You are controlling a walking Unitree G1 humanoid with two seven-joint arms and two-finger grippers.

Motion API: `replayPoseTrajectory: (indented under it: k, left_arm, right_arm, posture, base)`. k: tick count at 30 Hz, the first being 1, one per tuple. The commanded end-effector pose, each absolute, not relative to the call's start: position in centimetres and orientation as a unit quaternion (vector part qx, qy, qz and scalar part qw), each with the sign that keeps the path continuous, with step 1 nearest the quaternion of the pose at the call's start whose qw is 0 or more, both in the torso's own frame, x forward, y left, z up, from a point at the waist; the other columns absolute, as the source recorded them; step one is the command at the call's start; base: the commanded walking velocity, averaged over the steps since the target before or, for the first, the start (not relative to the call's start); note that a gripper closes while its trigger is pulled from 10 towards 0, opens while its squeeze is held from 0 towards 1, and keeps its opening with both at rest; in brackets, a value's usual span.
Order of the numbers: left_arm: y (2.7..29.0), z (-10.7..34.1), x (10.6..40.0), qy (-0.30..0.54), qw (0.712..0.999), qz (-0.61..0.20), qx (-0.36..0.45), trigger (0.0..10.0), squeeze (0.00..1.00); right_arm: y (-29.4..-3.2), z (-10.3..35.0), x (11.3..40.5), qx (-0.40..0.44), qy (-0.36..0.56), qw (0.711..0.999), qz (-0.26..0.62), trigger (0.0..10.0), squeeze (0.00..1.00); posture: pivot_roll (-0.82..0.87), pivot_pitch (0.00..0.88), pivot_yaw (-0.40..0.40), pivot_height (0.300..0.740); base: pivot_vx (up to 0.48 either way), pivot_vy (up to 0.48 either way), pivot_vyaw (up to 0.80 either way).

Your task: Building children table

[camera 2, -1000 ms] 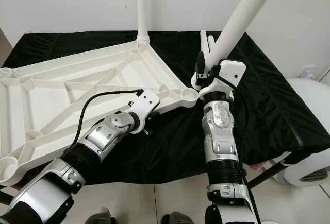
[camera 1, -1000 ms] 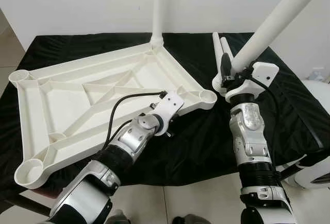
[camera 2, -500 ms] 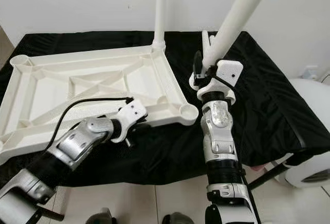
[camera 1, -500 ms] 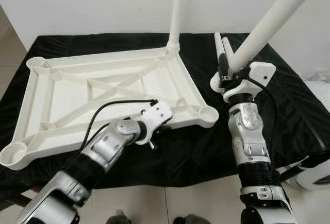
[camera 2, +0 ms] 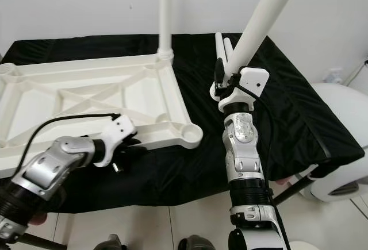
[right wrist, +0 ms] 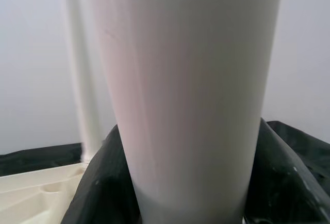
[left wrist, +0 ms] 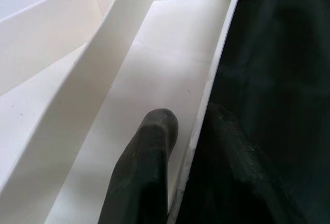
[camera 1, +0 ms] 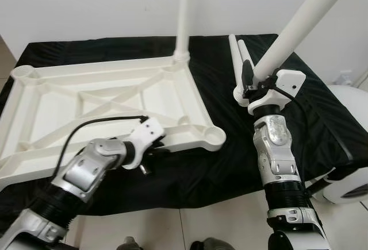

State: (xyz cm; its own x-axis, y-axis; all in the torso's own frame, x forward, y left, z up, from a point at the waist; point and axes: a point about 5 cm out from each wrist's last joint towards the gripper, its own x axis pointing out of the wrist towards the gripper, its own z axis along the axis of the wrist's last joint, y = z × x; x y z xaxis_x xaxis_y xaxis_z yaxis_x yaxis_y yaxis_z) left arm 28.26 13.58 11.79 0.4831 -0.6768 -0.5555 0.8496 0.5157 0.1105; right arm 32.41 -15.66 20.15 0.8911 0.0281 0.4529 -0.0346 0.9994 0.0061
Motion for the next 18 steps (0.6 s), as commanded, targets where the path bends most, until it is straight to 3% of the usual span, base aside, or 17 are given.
replayPoseTrajectory:
  k: [1, 10, 18]
  left_arm:
    - [16.3, 11.9, 28.8, 0.24, 0.872, -0.375, 0.202, 10.0, 0.0]
    - [16.9, 12.1, 28.0, 0.241, 0.87, -0.379, 0.203, 10.0, 0.0]
    - [13.9, 12.8, 26.7, 0.204, 0.842, -0.458, 0.197, 10.0, 0.0]
  right_arm:
    - [-15.7, 20.6, 32.5, 0.006, -0.239, 0.971, 0.017, 10.0, 0.0]
    - [-15.7, 20.6, 32.6, 0.003, -0.239, 0.971, 0.02, 10.0, 0.0]
    - [-15.9, 20.7, 32.7, -0.003, -0.239, 0.971, 0.018, 10.0, 0.0]
  posture:
    - [0.03, 0.007, -0.041, 0.74]
    - [0.04, 0.014, -0.045, 0.74]
    - [0.03, 0.015, -0.039, 0.74]
  base:
    - [0.0, 0.0, 0.0]
    - [0.0, 0.0, 0.0]
    - [0.0, 0.0, 0.0]
